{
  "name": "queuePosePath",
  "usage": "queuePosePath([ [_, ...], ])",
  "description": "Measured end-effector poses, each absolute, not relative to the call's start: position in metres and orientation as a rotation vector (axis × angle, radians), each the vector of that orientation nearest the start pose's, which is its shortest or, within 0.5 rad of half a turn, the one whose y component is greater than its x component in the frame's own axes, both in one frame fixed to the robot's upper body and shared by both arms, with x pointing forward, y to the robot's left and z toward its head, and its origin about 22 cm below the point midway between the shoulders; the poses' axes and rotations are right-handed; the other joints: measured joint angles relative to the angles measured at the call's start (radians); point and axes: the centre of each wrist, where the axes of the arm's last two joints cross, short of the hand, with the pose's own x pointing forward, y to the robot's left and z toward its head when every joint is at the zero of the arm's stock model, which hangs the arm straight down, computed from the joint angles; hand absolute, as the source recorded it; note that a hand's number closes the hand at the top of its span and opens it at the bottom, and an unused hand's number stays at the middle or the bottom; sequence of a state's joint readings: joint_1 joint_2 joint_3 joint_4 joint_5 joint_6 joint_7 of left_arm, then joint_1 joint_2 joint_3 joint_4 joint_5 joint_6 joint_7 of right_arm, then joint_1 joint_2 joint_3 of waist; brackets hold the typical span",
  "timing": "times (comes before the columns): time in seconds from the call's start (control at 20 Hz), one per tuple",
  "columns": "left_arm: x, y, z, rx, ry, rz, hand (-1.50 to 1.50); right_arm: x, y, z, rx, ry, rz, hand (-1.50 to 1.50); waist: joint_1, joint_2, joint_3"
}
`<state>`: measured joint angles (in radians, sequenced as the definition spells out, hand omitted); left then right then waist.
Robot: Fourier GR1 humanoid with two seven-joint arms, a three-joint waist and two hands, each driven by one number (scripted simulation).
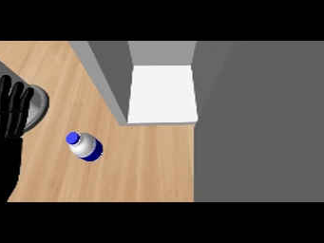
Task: Pick up the bottled water, place it into the cabinet and close the cabinet
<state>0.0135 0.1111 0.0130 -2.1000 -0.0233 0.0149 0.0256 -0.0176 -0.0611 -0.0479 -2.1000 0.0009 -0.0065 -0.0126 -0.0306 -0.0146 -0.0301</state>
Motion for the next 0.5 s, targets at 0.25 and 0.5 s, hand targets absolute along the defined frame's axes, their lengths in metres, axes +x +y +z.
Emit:
queuePosePath([
  [0.25, 0.211, 0.241, 0.119, 0.289, -2.070, 0.032, -1.50, 0.191, -0.249, 0.131, -0.090, -2.116, 0.046, -1.50, 0.013, 0.009, 0.022],
  [0.5, 0.212, 0.238, 0.112, 0.368, -1.967, 0.289, -1.50, 0.174, -0.237, 0.123, 0.149, -2.014, 0.156, -1.50, 0.018, 0.010, 0.028],
])
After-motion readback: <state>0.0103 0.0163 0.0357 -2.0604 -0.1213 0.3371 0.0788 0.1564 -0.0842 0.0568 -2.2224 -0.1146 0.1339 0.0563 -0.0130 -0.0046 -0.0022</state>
